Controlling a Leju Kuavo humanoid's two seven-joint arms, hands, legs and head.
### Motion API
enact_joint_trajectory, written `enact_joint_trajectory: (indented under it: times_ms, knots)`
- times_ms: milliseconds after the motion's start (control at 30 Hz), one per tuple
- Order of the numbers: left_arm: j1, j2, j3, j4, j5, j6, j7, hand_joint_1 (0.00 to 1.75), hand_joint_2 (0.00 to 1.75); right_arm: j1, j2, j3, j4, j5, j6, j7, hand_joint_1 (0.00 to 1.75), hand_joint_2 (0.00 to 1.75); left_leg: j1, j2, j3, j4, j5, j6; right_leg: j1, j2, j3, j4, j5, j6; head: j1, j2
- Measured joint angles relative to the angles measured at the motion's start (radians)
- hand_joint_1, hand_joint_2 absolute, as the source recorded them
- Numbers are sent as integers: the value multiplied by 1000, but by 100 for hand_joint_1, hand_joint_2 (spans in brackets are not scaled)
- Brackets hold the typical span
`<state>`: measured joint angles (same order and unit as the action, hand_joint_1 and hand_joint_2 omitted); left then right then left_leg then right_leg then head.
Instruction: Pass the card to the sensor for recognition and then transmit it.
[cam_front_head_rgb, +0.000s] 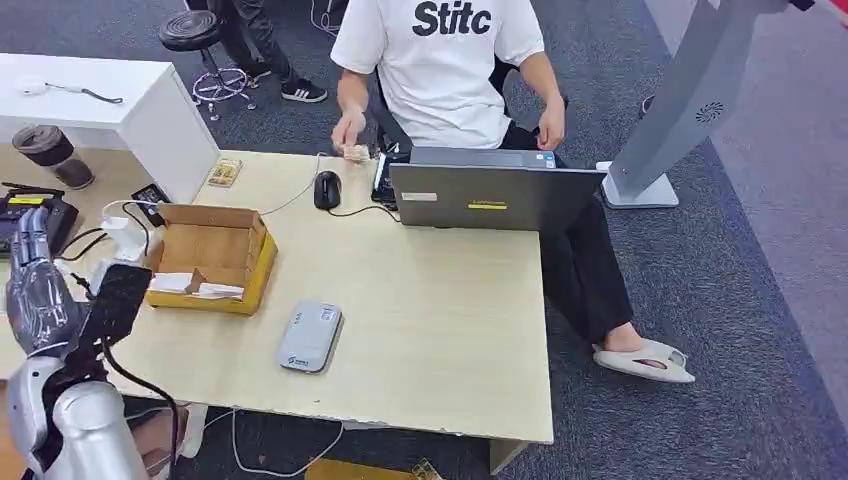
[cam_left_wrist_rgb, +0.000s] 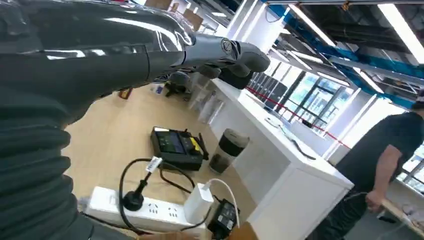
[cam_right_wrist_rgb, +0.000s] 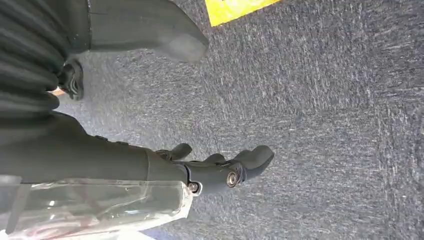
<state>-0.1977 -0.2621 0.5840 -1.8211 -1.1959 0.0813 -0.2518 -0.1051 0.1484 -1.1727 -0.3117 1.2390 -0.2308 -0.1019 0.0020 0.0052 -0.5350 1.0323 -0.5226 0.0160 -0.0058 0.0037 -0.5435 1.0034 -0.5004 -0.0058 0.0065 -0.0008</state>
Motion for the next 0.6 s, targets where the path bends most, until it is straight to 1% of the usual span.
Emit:
enact_joint_trajectory:
  times_ms: [200, 367, 467, 600]
  knots:
    - [-1, 0, -25, 19, -1, 4, 0, 0, 175, 0, 0, 0, 0, 0, 0, 0, 0, 175, 0, 0, 0, 0, 0, 0, 0, 0, 0, 0, 0, 0, 0, 0]
    - [-2, 0, -30, 25, -3, 4, 0, 0, 175, 0, -1, 0, 1, 0, 0, 0, 0, 175, 0, 0, 0, 0, 0, 0, 0, 0, -1, 0, 0, 0, 0, 0]
    - [-1, 0, -54, 25, 3, 4, 3, 0, 175, 0, -1, 0, 1, 0, 1, -3, 0, 175, 0, 0, 0, 0, 0, 0, 0, 0, 0, 0, 0, 0, 0, 0]
    - [12, -8, -105, 13, 78, 13, -4, 0, 175, 1, -1, 0, 1, 0, 0, -3, 0, 175, 0, 0, -1, 0, 0, 0, 0, 0, 0, 0, 0, 0, 0, 0]
